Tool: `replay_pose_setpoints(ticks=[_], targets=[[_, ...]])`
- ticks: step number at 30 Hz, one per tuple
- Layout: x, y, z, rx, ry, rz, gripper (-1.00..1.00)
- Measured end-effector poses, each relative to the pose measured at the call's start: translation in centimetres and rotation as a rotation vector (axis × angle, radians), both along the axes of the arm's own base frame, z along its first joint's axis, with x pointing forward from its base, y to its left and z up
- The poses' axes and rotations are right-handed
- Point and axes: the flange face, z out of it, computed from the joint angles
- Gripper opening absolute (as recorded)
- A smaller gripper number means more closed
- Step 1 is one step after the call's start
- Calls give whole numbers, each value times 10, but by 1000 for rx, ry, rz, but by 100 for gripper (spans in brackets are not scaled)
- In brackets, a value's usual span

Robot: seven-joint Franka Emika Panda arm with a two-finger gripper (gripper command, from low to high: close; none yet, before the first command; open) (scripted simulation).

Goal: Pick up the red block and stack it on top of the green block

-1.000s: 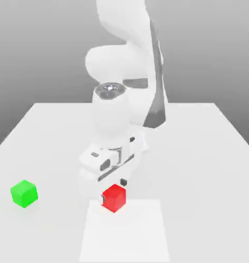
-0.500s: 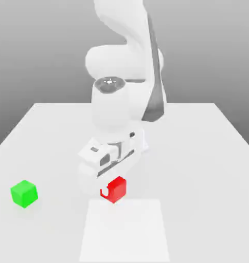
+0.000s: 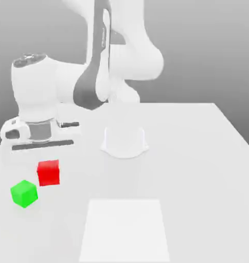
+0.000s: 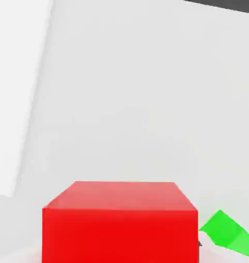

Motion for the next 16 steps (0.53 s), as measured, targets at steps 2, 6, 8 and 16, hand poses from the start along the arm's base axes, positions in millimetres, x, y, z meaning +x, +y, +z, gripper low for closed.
replay_pose_setpoints(ticks=[2, 6, 8, 16], targets=[[-16, -32, 4, -3, 2, -127, -100], [-13, -40, -8, -4, -3, -154, -100], [-12, -41, -18, -4, -4, -154, -100], [-16, -40, -57, -4, 1, -160, 100]])
